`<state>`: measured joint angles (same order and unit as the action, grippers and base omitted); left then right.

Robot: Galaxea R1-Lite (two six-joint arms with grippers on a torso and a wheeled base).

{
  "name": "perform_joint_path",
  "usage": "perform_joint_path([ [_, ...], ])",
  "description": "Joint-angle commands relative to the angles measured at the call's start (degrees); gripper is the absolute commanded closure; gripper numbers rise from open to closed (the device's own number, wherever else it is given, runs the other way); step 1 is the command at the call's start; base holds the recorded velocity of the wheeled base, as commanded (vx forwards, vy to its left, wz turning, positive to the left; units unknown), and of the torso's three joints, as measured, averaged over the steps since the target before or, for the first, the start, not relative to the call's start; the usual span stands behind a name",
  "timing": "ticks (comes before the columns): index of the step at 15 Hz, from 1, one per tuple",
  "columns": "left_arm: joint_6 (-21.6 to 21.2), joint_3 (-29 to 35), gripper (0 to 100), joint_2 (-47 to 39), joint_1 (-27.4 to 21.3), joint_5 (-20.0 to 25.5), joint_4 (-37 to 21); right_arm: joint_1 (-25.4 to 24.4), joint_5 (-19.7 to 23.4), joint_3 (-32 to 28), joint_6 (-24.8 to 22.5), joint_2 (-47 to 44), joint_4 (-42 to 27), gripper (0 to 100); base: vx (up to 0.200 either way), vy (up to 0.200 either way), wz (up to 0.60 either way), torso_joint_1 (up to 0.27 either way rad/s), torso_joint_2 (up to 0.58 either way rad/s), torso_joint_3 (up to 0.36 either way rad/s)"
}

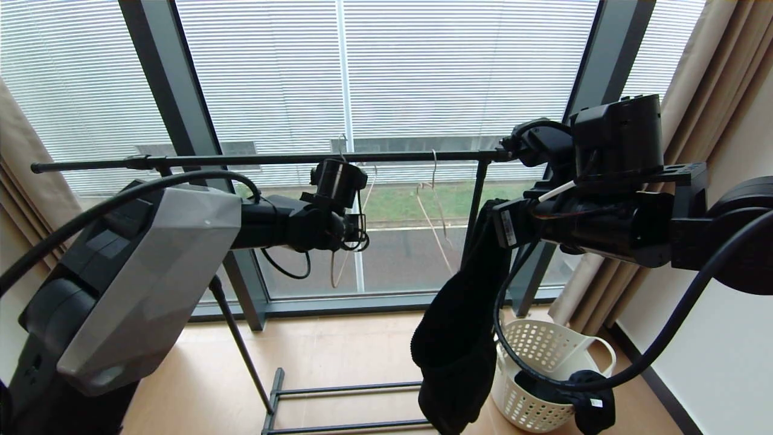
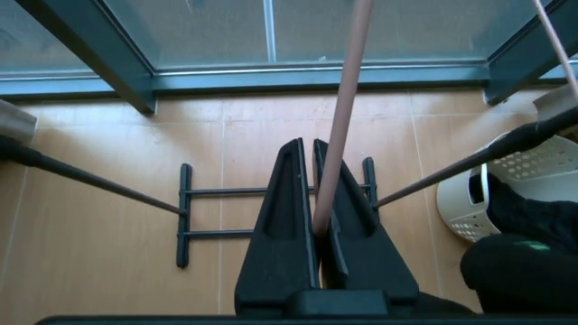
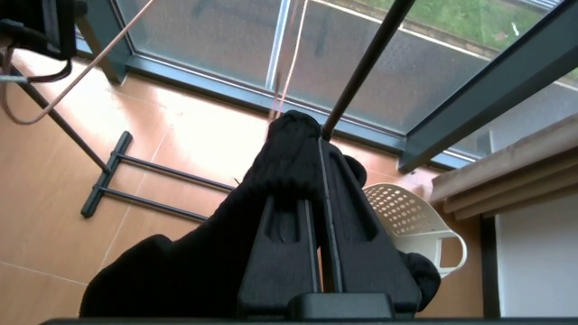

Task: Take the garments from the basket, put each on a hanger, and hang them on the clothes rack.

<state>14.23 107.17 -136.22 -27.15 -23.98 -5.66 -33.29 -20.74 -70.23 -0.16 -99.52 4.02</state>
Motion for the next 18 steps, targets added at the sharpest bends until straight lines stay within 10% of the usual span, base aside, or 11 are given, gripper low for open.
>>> perform_joint_path([
  [1, -0.1, -4.4, 100, 4.0, -0.5, 0.0, 0.0, 0.0, 0.0, 0.0, 0.0, -0.1, 0.0, 100, 0.000, 0.000, 0.00, 0.000, 0.00, 0.000],
  [12, -0.1, -27.5, 100, 23.2, -4.9, -0.1, 0.4, 0.0, 0.0, 0.2, -0.4, -0.1, 0.0, 100, 0.000, 0.000, 0.00, 0.000, 0.00, 0.000],
  [18, -3.0, -44.6, 100, 34.1, -6.2, 0.0, 9.5, -0.1, 0.0, 0.6, -0.4, 0.0, 0.1, 100, 0.000, 0.000, 0.00, 0.000, 0.00, 0.000],
])
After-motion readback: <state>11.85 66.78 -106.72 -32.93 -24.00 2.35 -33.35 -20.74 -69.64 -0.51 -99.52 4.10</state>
